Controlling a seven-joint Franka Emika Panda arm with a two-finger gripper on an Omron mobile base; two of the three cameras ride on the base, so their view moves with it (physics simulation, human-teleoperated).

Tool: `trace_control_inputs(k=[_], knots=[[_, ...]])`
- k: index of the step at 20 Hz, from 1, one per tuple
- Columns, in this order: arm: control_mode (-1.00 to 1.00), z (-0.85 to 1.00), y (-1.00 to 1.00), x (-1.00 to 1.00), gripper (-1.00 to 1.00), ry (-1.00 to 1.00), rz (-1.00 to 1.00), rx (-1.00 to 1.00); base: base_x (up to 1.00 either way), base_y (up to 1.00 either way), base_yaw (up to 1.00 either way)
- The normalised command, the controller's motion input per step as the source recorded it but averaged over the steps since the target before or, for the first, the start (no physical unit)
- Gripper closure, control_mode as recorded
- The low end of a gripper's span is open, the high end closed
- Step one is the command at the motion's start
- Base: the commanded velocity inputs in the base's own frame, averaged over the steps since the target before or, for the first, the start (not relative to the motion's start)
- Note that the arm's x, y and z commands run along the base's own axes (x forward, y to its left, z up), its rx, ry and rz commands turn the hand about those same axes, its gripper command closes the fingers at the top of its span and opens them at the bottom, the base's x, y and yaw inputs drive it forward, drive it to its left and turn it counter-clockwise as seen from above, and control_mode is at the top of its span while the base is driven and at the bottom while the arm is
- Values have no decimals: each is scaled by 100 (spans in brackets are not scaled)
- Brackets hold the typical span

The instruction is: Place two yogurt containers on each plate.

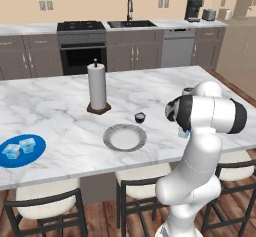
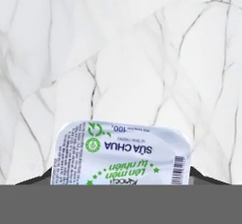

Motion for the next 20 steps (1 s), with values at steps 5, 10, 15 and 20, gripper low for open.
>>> trace_control_inputs(k=[5,10,15,20], knots=[[-100,4,19,-6,100,24,0,0,0,0,0],[-100,35,41,-30,100,3,0,0,0,0,0],[-100,28,63,-35,100,-1,0,3,0,0,0],[-100,15,74,-35,100,-12,0,4,0,0,0]])
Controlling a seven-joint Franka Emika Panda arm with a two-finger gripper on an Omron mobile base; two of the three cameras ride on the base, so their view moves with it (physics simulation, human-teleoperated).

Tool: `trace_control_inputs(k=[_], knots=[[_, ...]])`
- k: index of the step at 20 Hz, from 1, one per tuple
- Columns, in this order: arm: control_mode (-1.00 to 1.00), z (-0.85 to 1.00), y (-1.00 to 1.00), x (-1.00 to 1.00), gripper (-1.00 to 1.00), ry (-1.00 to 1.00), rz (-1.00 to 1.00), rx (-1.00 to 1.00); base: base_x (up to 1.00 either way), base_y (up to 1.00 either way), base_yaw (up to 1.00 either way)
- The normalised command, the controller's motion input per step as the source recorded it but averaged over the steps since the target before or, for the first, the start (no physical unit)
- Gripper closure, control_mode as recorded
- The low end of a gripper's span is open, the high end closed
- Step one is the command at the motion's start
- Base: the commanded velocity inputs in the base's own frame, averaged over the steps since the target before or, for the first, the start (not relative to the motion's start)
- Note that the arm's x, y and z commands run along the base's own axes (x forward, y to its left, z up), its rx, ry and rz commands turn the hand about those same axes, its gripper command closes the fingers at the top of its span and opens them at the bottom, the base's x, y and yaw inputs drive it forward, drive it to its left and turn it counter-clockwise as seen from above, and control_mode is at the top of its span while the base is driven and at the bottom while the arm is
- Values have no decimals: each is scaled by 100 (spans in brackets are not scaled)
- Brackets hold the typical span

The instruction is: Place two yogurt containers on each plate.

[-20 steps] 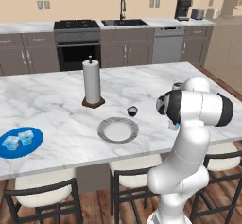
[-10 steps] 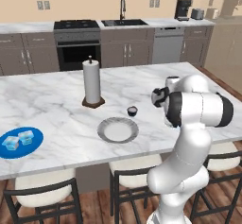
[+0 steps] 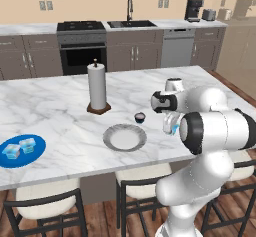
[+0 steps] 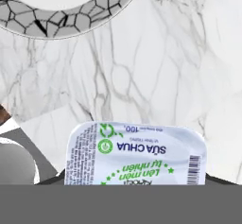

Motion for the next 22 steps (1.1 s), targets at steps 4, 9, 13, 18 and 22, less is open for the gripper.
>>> trace_control_inputs(k=[4,9,13,18,22], knots=[[-100,13,68,-1,100,-13,-6,2,0,0,0],[-100,15,64,21,100,1,-11,3,0,0,0],[-100,1,71,23,100,0,-14,0,0,0,0],[-100,0,72,10,100,0,-14,4,0,0,0],[-100,-7,58,6,100,0,-14,5,0,0,0]])
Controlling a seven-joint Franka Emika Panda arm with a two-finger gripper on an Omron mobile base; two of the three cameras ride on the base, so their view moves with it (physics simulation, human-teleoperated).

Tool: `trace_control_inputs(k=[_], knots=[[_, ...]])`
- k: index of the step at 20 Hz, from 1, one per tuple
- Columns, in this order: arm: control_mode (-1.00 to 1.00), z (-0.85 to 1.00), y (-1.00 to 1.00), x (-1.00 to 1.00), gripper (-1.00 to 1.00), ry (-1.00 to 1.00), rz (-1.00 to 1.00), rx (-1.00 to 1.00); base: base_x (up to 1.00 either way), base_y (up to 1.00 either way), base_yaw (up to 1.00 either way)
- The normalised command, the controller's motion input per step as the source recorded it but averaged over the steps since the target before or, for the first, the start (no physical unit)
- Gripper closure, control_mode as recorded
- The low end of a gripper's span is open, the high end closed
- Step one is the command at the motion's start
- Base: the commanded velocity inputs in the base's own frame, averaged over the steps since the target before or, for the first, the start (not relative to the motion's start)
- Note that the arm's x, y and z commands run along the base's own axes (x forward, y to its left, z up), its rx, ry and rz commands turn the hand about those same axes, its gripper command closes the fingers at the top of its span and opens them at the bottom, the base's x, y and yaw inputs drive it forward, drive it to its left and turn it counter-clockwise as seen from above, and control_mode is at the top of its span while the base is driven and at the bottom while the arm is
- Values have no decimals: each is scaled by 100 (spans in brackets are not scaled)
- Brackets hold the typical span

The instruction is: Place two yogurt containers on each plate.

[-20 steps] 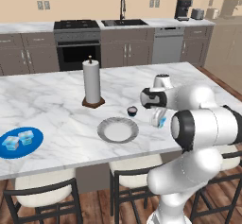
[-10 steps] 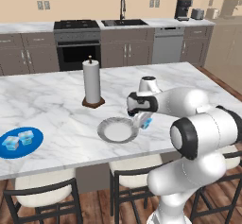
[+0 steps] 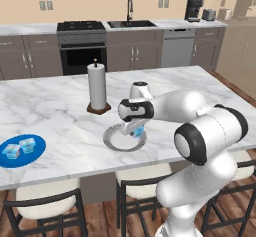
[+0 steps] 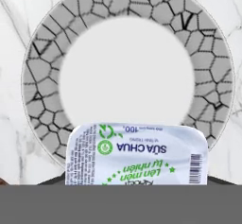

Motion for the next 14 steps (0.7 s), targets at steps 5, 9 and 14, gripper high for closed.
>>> trace_control_inputs(k=[5,9,14], knots=[[-100,-21,40,10,100,-11,-20,8,0,0,0],[-100,-16,38,35,100,-8,-23,0,0,0,0],[-100,-18,20,36,100,0,-18,0,0,0,0]])
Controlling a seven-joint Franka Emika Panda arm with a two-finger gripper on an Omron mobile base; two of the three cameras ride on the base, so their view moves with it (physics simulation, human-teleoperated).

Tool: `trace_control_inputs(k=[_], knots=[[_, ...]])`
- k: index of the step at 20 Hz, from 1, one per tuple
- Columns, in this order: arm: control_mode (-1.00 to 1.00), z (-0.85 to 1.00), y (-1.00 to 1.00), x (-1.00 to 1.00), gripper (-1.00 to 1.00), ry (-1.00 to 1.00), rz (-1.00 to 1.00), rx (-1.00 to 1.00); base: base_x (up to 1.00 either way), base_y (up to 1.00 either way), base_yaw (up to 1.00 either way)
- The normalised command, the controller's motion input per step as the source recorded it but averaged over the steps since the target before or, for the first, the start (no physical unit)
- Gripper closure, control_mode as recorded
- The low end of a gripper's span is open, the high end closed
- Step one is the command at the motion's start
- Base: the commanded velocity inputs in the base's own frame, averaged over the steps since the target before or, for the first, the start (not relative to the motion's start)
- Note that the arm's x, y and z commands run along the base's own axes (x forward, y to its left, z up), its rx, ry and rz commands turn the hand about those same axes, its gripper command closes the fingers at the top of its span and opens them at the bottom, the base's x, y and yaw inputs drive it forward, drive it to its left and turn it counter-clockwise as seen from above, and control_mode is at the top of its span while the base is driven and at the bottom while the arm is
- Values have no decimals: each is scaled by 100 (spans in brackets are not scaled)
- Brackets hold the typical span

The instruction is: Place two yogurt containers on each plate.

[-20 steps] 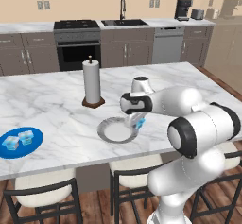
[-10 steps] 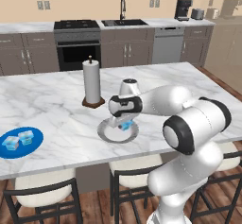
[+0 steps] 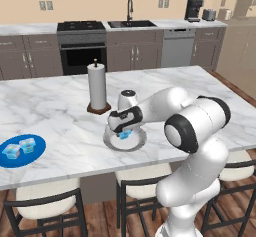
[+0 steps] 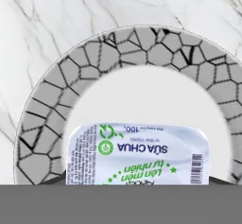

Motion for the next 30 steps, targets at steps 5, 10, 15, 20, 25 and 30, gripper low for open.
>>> trace_control_inputs(k=[5,10,15,20,25,30], knots=[[-100,-13,16,4,100,0,-11,0,0,0,0],[-100,0,16,2,100,2,-8,0,0,0,0],[-100,-4,14,1,100,4,-9,0,0,0,0],[-100,-14,3,8,100,0,-6,0,0,0,0],[-100,-15,0,5,100,0,-6,0,0,0,0],[-100,-9,0,1,100,0,-4,0,0,0,0]])
